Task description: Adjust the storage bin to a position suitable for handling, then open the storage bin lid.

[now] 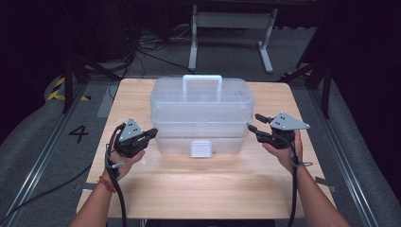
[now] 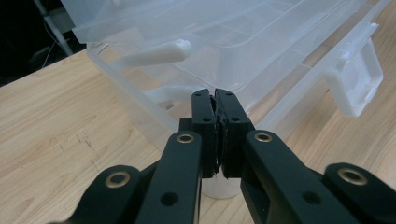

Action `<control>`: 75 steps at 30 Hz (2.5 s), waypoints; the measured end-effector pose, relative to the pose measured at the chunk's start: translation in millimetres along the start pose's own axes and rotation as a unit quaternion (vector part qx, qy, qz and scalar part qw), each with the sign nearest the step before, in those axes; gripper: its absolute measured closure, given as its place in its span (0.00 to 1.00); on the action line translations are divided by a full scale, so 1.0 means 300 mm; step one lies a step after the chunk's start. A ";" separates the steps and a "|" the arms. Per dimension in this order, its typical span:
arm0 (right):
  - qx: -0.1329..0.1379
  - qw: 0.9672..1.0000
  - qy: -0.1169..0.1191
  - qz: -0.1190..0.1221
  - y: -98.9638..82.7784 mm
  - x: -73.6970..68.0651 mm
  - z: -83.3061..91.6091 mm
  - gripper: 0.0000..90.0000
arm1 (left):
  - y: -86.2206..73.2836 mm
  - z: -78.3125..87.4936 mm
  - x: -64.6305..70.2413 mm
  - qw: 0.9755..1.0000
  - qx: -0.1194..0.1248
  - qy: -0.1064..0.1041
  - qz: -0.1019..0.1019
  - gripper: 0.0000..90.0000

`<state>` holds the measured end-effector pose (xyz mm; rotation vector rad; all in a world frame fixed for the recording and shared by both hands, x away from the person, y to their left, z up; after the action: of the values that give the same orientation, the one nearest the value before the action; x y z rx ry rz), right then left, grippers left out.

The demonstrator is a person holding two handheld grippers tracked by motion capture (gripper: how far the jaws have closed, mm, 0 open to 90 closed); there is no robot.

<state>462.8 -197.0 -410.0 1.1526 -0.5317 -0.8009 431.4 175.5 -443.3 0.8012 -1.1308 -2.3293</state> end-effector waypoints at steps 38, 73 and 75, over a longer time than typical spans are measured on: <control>0.047 0.997 -0.064 -0.006 0.200 0.044 -0.098 0.62 | -0.006 -0.004 -0.013 1.000 0.018 -0.007 0.013 0.93; 0.044 0.992 -0.114 -0.016 0.307 0.119 -0.154 0.81 | 0.001 0.005 0.003 1.000 0.008 -0.008 -0.003 0.82; 0.043 0.992 -0.116 -0.015 0.310 0.121 -0.156 0.81 | 0.001 0.010 0.005 1.000 0.012 -0.012 -0.003 0.81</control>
<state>545.7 -180.6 -339.1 1.1555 -0.7496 -0.9512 428.3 176.1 -442.0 0.7881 -1.1710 -2.3395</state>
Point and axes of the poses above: each handheld gripper's, and its own axes: z roughly backward along the jaws, y roughly out of its top, x roughly to its right, the point moved 8 cm from there along -z, roughly forward along the jaws, and after that the axes turned 15 degrees about -z, right-handed, at the moved point
